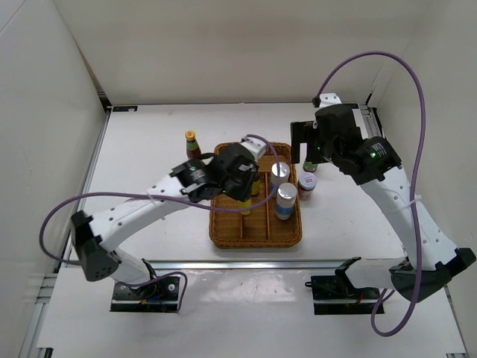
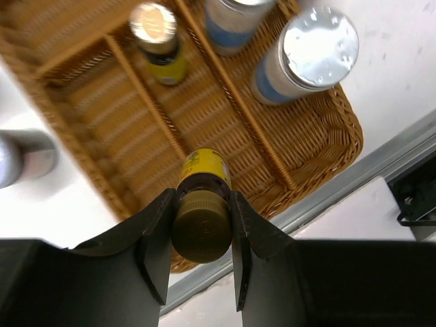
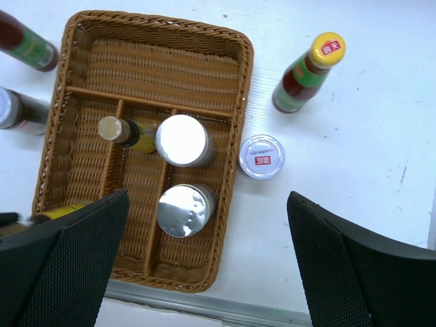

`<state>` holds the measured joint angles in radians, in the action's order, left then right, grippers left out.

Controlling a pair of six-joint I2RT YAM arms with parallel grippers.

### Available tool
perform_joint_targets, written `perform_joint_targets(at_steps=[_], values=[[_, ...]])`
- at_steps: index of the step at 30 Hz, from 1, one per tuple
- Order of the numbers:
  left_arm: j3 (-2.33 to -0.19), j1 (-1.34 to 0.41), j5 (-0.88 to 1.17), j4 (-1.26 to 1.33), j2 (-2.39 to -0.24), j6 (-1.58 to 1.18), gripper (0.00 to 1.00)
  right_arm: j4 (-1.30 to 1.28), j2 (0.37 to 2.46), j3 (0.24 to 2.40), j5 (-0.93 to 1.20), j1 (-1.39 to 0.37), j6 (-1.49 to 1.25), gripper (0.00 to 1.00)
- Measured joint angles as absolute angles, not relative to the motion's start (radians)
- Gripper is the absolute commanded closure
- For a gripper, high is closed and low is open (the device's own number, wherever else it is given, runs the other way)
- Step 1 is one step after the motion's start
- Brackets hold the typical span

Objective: Organize the condiment bottles

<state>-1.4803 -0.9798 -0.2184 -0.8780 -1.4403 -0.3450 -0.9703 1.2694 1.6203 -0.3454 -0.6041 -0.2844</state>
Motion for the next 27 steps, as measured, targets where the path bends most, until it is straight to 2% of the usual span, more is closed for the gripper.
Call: perform_joint_targets(at_steps=[7, 12, 16, 17, 18, 21, 22, 24, 25, 27], values=[[-1.48, -1.01, -0.211, -0.818, -1.593, -0.345, 0.89, -0.993, 1.242, 1.611, -0.366, -0.578, -0.284, 0.01], [-1.48, -1.01, -0.218, -0.763, -1.653, -0.34, 0.86, -0.999, 1.202, 1.588, -0.381, -0.578, -0.284, 0.01], [-1.48, -1.01, -0.222, -0.732, -1.689, -0.34, 0.76, -0.999, 1.199, 1.578, -0.393, -0.578, -0.284, 0.01], [-1.48, -1.011, -0.224, -0.727, -1.695, -0.34, 0.7, -1.001, 1.199, 1.571, -0.395, -0.578, -0.284, 0.01], [-1.48, -1.012, -0.226, -0.723, -1.699, -0.34, 0.53, -1.001, 1.199, 1.564, -0.397, -0.578, -0.284, 0.01], [-1.48, -1.017, -0.232, -0.715, -1.708, -0.339, 0.33, -1.002, 1.2, 1.549, -0.41, -0.578, -0.284, 0.01], [-1.479, -1.018, -0.233, -0.709, -1.708, -0.34, 0.21, -1.002, 1.2, 1.546, -0.415, -0.578, -0.285, 0.01], [-1.479, -1.019, -0.242, -0.697, -1.708, -0.339, 0.14, -1.003, 1.202, 1.536, -0.424, -0.574, -0.287, 0.01], [-1.479, -1.019, -0.247, -0.694, -1.708, -0.341, 0.0, -1.003, 1.204, 1.53, -0.426, -0.57, -0.291, 0.01], [-1.479, -1.019, -0.255, -0.694, -1.707, -0.34, 0.0, -1.003, 1.214, 1.516, -0.431, -0.553, -0.299, 0.01]])
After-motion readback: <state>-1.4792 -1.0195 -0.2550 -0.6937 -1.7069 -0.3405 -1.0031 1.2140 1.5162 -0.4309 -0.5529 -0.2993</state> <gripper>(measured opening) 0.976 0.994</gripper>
